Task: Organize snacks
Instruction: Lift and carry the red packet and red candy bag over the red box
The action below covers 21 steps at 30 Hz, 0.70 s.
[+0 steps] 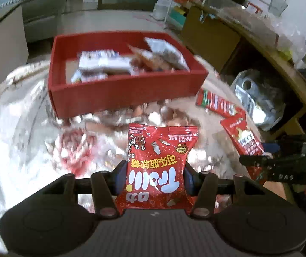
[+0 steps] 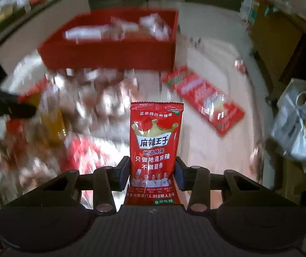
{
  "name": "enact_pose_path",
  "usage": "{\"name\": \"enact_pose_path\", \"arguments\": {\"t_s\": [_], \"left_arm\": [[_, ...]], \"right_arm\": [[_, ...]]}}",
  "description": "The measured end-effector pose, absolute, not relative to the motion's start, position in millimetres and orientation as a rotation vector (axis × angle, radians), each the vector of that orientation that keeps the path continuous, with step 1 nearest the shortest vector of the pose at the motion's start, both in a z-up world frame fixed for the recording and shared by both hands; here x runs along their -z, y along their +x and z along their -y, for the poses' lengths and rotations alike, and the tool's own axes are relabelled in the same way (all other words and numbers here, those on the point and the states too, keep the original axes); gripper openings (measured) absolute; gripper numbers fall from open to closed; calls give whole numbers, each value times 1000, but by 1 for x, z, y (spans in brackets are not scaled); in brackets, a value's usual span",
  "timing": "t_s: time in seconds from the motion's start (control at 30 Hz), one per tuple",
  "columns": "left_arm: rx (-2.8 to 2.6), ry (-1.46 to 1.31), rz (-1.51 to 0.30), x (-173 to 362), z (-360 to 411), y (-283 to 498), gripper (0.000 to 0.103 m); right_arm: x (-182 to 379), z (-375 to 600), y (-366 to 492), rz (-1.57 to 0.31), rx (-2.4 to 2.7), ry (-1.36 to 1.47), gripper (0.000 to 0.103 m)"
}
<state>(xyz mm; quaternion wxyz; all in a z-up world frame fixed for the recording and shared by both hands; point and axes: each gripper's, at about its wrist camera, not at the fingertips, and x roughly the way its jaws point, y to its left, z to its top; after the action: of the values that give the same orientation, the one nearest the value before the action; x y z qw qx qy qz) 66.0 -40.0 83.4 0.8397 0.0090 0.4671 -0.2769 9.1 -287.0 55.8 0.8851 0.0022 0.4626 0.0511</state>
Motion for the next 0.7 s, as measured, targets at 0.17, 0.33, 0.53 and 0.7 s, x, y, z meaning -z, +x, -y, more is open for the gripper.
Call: {"name": "enact_pose_path", "arguments": {"t_s": [0.17,0.33,0.53,0.7], "left_arm": [[565,9,-912,-104,42,75,47],[535,-17,-839,-126,41,93,47],[438,-8,-743,-143,40,119,47],[406,-11,-742,-139,44,139,47]], "right_arm": [[-83,274,27,-879,-147,19,50],[-104,256,52,-808,-182,19,50],[-119,245,86,-746,-180,30,50],[-119,240,117,-717,-159,52,50]]}}
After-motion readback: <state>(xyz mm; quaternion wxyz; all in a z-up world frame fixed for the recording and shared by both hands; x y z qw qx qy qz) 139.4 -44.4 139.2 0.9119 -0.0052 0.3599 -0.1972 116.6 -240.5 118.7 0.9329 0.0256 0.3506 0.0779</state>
